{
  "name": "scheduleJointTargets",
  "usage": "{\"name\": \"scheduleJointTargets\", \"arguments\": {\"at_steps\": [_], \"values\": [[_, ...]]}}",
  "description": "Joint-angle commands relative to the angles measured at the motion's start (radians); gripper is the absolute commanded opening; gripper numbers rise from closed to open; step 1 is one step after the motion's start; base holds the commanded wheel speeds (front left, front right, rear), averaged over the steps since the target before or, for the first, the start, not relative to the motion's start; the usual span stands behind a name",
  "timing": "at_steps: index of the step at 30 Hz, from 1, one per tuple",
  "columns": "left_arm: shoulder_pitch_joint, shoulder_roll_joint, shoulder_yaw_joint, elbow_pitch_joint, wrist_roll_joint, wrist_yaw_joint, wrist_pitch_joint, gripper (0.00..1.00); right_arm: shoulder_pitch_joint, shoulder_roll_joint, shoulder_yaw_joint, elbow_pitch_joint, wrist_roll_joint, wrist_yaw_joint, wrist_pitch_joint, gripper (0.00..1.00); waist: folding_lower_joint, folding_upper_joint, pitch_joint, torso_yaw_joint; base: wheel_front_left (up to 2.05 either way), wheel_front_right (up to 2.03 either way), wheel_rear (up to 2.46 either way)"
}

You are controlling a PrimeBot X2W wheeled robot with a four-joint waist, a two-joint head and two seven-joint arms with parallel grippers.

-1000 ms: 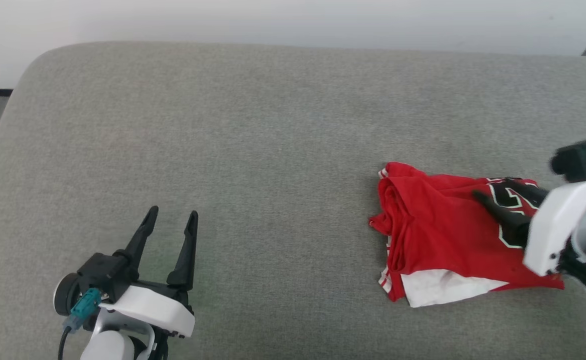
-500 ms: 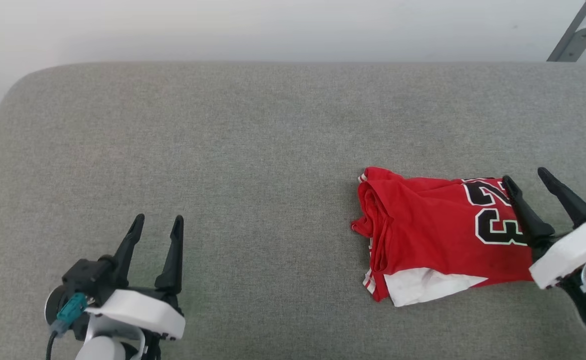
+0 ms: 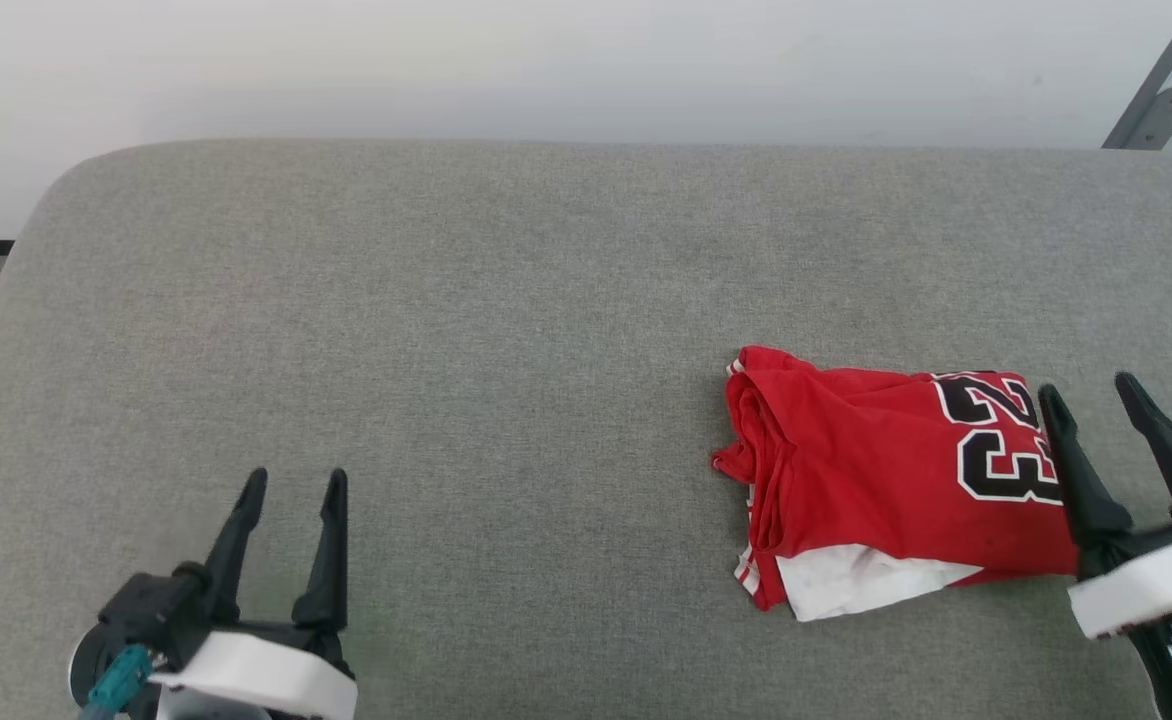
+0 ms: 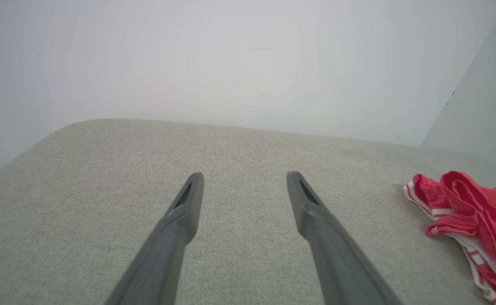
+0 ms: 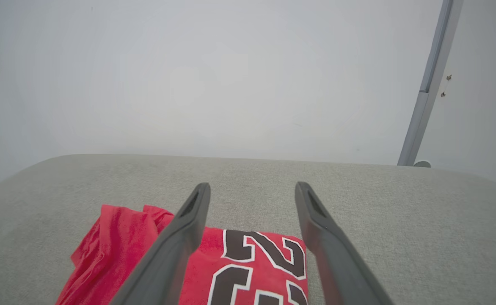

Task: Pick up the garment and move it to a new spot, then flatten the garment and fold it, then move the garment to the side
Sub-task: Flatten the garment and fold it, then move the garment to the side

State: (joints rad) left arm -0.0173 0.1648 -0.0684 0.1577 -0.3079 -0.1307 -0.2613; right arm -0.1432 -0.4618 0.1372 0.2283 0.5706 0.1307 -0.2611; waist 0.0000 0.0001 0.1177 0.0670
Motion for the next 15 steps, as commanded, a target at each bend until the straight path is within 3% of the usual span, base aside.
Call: {"name": "scheduleJointTargets", "arguments": {"at_steps": [1, 15], "values": [[0.015, 0.000, 0.003, -0.008, 0.006, 0.000, -0.005, 1.00, 0.012, 0.005, -0.008, -0.010, -0.004, 0.000, -0.004, 1.00, 0.0000, -0.0001, -0.001, 0.001, 0.00, 0.00, 0.00], [0.129, -0.040, 0.038, -0.115, 0.041, 0.000, -0.005, 1.00, 0.159, 0.033, -0.110, -0.118, -0.050, 0.000, -0.005, 1.00, 0.0000, -0.0001, -0.010, 0.006, 0.00, 0.00, 0.00]]}}
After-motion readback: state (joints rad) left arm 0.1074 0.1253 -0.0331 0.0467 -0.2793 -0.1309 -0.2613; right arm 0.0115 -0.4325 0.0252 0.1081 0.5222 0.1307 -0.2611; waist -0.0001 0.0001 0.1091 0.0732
